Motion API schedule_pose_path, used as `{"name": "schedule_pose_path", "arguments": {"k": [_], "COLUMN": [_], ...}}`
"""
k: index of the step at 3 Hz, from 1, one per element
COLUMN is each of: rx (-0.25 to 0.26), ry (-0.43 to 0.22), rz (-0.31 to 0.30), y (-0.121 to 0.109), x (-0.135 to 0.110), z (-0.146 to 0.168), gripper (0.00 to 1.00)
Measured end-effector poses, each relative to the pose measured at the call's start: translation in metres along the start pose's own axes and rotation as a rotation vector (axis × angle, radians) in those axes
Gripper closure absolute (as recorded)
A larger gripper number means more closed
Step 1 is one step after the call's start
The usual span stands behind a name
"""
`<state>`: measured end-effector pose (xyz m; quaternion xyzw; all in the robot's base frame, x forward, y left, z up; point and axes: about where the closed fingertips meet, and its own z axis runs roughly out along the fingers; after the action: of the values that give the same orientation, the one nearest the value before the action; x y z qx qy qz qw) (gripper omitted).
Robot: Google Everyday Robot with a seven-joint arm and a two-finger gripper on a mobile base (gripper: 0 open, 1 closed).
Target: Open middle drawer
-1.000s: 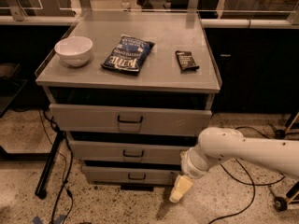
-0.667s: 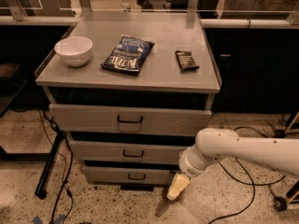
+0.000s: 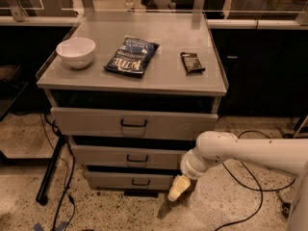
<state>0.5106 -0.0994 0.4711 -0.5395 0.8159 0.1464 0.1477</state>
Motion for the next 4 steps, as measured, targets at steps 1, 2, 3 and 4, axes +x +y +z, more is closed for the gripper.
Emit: {"name": "schedule_pose_path", "arguments": {"k": [1,2,3,4], "rx": [0.053,0.109,0.142,0.156], "ry": [-0.006,-0.02,-0.021,-0.013], "rz": [0.019,0.044,0.07,0.101], "y": [-0.013,-0.032,-0.047,-0.059], "x": [-0.002,-0.009,-0.009,-0.003], "z": [0.0,-0.003,-0.002,0.006], "gripper": [0.0,0.0,0.0,0.0]}}
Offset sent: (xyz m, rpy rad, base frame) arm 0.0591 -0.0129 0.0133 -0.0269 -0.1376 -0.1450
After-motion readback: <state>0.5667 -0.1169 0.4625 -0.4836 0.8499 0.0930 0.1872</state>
